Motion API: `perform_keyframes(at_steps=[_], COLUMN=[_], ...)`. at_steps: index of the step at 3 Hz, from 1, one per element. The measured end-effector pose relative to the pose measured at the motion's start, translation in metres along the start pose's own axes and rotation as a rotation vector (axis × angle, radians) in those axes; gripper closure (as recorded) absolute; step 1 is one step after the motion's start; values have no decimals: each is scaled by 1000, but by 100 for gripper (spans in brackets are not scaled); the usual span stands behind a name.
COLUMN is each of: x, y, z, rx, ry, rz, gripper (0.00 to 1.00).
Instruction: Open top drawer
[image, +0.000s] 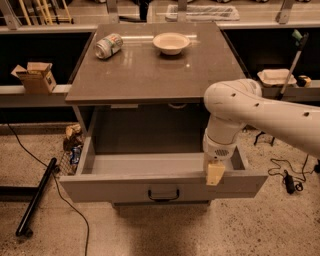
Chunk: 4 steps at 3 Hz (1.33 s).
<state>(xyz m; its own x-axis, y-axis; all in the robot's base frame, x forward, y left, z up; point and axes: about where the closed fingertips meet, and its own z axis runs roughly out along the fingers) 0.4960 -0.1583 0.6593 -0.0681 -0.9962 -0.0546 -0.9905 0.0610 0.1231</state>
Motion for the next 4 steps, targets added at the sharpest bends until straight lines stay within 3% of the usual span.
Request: perform_keyframes(at_steps=[3,4], x=[0,0], y=[0,0], z=[0,0], rx=[0,0], ry=[0,0], rz=[0,0], gripper=[14,0])
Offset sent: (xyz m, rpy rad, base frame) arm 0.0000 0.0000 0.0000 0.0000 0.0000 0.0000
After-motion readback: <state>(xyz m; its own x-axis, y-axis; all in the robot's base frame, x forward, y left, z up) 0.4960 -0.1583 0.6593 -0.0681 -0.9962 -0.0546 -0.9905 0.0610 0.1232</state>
